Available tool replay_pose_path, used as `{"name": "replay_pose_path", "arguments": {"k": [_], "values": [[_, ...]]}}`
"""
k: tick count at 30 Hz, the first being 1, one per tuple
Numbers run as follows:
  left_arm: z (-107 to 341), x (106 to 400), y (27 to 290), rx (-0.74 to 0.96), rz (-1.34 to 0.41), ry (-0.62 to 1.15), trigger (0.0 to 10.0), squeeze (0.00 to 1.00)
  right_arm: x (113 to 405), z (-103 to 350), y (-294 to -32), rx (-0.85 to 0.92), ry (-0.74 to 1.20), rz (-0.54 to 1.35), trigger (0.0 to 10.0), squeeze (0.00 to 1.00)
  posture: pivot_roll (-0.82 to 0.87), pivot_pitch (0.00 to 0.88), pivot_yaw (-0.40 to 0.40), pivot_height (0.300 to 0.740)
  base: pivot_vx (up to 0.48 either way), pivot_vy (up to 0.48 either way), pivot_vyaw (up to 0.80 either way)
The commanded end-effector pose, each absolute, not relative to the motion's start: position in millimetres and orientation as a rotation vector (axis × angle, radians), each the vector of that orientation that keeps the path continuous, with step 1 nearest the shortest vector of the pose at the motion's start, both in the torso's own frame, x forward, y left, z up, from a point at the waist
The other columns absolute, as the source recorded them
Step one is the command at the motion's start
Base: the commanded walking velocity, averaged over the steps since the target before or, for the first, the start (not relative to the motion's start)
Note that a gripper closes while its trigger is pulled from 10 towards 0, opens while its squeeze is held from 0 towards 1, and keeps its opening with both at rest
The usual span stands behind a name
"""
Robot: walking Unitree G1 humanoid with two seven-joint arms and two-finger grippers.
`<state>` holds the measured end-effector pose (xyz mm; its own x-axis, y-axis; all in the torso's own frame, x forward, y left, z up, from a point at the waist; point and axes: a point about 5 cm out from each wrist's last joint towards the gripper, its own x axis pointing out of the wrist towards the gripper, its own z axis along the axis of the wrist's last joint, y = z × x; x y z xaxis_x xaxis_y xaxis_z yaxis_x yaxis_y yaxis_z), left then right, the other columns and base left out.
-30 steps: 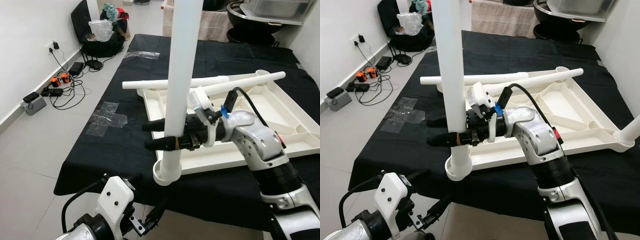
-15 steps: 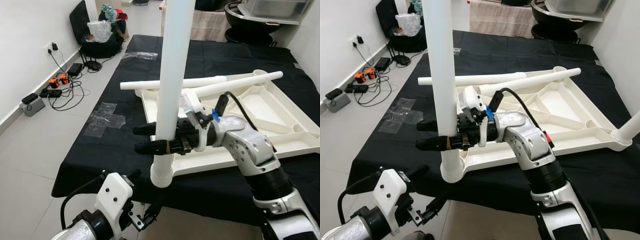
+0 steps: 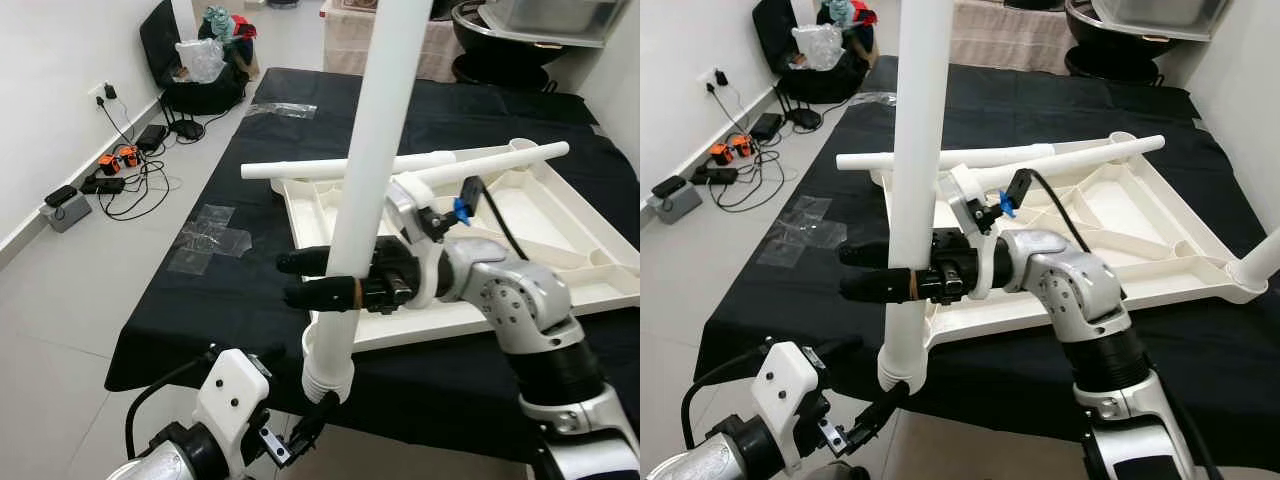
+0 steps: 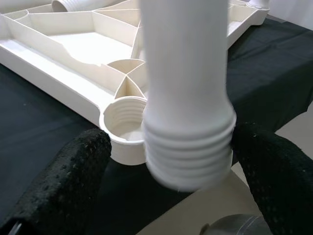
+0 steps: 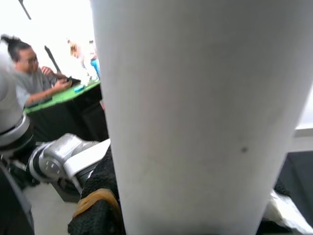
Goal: Building children table
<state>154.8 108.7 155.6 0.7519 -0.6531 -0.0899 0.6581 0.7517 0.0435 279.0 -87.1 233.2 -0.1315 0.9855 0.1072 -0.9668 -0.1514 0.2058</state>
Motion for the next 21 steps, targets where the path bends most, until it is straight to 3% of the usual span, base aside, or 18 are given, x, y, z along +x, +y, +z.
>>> {"name": "replay_pose_path", "arguments": {"k": [1, 21], "values": [[155, 156, 113, 0.095, -0.687, 0.066, 10.0, 0.00, 274, 226, -82, 0.283, 0.144, 1.733, 10.0, 0.00, 0.11, 0.148, -0.045, 0.740, 0.000, 0.000, 0.00], [165, 153, 117, 0.109, -0.685, 0.052, 10.0, 0.00, 281, 207, -76, 0.323, 0.142, 1.629, 10.0, 0.00, 0.13, 0.217, -0.022, 0.740, 0.000, 0.000, 0.00]]}}
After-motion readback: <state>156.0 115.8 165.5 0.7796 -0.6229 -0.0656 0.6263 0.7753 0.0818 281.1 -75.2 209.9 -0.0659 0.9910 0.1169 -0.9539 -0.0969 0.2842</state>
